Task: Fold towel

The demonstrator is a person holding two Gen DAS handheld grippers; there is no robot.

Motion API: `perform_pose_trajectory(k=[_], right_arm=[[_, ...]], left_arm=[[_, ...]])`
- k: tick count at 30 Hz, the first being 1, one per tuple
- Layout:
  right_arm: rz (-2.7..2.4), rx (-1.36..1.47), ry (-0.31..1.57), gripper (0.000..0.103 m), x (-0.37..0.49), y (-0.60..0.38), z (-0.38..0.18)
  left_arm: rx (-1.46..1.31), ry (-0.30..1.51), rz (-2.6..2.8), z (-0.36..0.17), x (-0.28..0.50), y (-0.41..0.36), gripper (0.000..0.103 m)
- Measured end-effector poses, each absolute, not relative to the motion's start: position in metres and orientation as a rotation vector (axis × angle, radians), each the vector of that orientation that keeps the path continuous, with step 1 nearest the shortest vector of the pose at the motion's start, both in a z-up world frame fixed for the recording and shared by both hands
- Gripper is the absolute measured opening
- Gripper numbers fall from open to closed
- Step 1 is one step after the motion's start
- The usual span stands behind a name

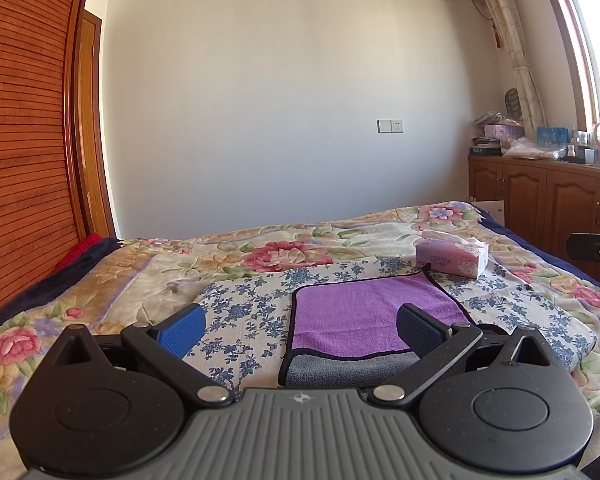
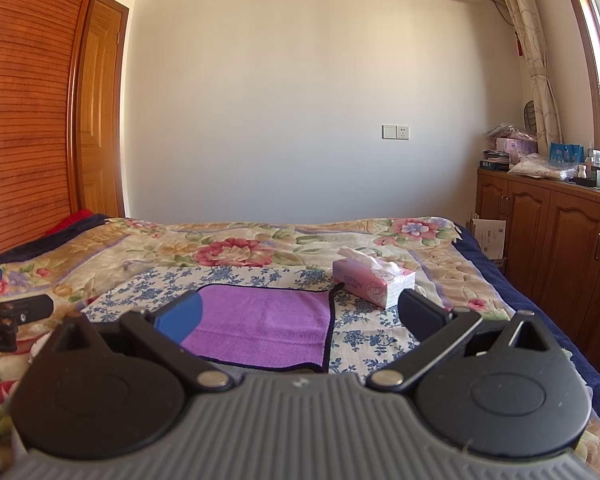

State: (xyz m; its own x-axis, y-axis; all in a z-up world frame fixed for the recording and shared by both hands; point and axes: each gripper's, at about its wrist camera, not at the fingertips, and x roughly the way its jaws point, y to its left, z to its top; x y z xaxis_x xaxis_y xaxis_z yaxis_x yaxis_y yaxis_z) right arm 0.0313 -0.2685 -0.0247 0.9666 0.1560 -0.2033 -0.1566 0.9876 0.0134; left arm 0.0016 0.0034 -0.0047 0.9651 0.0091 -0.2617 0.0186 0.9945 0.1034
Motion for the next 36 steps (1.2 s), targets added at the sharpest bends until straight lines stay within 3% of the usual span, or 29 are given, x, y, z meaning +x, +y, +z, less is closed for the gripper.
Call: perform_pose_trajectory(k=[36], right_arm=[[0.159, -0.006, 0.216, 0.103, 0.0319, -0.2683, -0.0254]], left_arm=[[0.11, 0.293, -0.003, -0.014, 0.0023, 0.0017, 0.103]])
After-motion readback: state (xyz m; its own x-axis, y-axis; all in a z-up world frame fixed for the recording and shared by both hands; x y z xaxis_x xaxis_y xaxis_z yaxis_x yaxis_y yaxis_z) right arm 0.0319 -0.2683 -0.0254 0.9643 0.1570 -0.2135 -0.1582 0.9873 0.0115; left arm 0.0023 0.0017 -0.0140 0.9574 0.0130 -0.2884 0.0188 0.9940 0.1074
